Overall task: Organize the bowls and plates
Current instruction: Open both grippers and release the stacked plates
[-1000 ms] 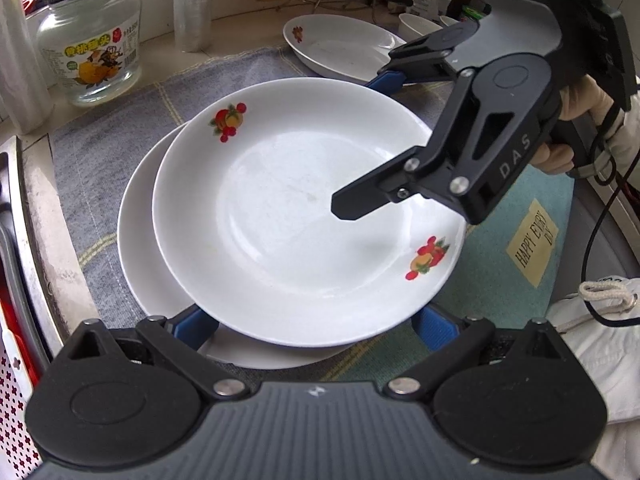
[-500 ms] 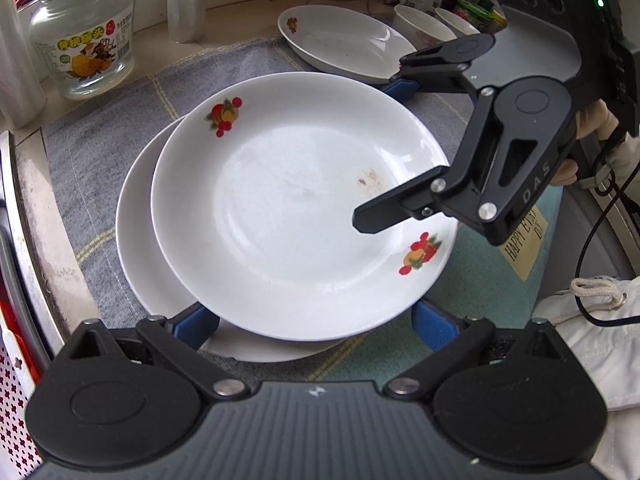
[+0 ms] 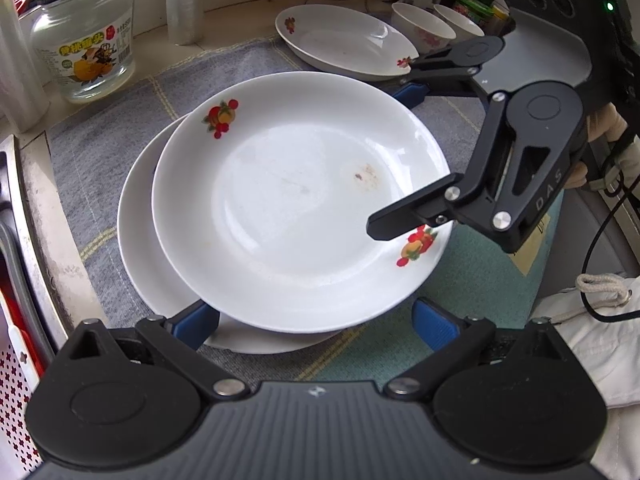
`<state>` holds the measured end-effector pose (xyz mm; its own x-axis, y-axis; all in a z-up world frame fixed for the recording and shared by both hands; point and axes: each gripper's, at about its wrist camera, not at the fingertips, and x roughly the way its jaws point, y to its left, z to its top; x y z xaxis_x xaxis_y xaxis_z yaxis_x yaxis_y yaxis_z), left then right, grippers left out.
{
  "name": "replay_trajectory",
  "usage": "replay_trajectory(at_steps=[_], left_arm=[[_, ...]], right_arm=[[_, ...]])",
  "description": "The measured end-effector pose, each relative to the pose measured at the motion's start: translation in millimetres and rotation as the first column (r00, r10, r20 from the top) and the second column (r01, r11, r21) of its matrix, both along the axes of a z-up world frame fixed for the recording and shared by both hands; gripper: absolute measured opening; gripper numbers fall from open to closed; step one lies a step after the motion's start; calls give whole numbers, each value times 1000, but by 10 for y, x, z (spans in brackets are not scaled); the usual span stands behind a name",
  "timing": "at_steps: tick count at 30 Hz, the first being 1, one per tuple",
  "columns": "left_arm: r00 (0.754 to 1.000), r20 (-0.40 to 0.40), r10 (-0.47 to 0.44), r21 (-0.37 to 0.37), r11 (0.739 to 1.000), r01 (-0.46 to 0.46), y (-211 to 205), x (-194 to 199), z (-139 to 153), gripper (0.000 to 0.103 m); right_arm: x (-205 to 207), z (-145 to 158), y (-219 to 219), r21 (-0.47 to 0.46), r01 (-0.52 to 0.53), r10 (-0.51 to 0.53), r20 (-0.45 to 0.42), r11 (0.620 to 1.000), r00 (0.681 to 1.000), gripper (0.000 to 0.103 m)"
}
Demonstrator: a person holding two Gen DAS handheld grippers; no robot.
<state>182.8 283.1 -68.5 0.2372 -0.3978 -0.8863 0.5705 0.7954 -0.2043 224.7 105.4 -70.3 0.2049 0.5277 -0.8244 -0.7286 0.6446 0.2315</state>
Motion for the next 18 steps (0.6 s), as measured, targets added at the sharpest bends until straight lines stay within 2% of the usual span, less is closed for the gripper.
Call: replay_trajectory(at_steps=[9,18], left_arm=[[1000,0,10,24,1000,-10,-43,0,8,101],[1000,-4,-12,137,991,13,-231,49,-45,102]], right_arm=[[-65,29,-44,10,11,-11,-8,1000,1000,103],[-71,67,-113,45,62,-62,-16,997,998,103]])
